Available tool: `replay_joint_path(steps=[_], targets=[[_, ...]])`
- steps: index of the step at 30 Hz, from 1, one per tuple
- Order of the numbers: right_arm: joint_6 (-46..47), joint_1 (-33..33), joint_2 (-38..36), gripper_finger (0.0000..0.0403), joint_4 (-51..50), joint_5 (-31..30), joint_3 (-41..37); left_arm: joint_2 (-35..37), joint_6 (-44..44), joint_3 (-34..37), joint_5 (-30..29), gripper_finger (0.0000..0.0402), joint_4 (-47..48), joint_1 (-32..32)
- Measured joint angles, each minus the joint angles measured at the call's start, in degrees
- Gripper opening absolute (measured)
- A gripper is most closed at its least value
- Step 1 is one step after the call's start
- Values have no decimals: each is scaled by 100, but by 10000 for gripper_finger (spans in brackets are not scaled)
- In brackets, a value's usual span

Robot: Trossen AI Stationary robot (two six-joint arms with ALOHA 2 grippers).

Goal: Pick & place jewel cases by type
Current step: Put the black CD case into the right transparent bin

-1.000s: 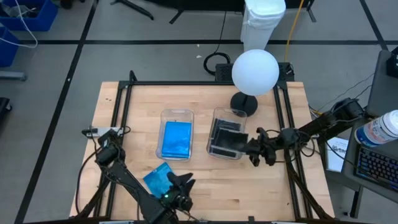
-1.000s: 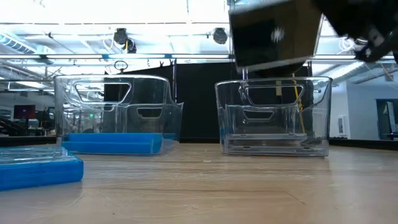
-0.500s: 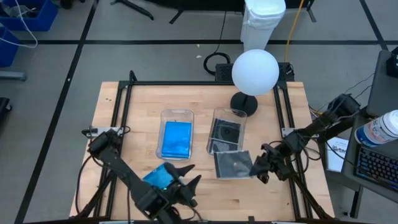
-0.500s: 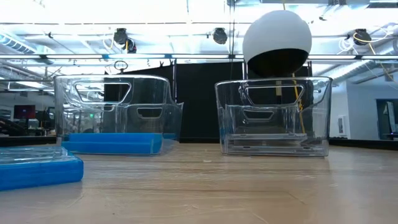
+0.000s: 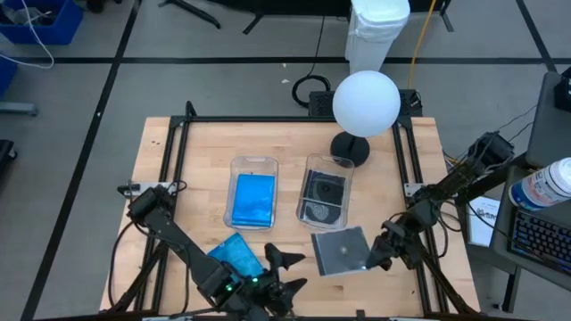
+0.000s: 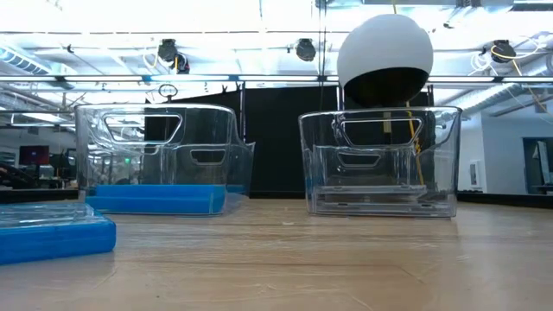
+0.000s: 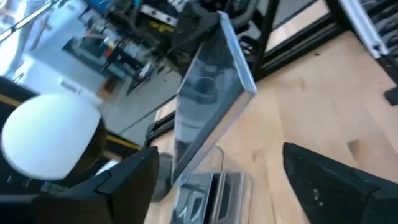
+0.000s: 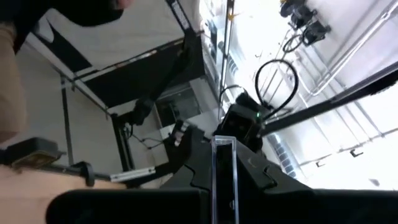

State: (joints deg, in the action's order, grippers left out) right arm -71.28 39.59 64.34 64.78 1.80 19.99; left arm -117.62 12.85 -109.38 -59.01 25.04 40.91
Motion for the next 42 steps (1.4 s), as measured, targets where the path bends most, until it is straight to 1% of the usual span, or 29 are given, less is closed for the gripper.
replay_joint_path(steps=[3, 6, 10, 14, 17, 21, 26, 31, 34, 37, 42], targets=[[-35, 77, -1, 20, 43, -4, 0, 0, 343, 0, 317, 353, -182, -129], [-145, 77, 0, 20, 76, -17, 0, 0, 629, 0, 605, 347, -415, -285], [-145, 40, -2, 20, 137, -123, 0, -2, 665, 0, 947, 318, -581, -516], [-239, 28, -3, 20, 190, -707, 0, -7, 705, 0, 1013, 279, -571, -638], [-293, -34, -4, 20, 200, -913, 0, -7, 767, 0, 1252, 246, -568, -689], [-233, -62, -4, 20, 205, -918, 0, -7, 655, 0, 1254, 202, -562, -772], [-150, -62, -4, 25, 188, -915, 0, -7, 783, 0, 1238, 141, -562, -812], [-116, -62, -4, 24, 228, -932, 0, -7, 839, 0, 972, 71, -543, -820], [5, -63, -4, 22, 267, -954, 0, -16, 1045, 0, 931, 36, -518, -801], [166, -63, -4, 28, 295, -957, 4, -17, 1201, 0, 906, 32, -517, -763], [251, -63, -4, 40, 314, -954, 4, -17, 1076, 0, 882, 35, -522, -754]])
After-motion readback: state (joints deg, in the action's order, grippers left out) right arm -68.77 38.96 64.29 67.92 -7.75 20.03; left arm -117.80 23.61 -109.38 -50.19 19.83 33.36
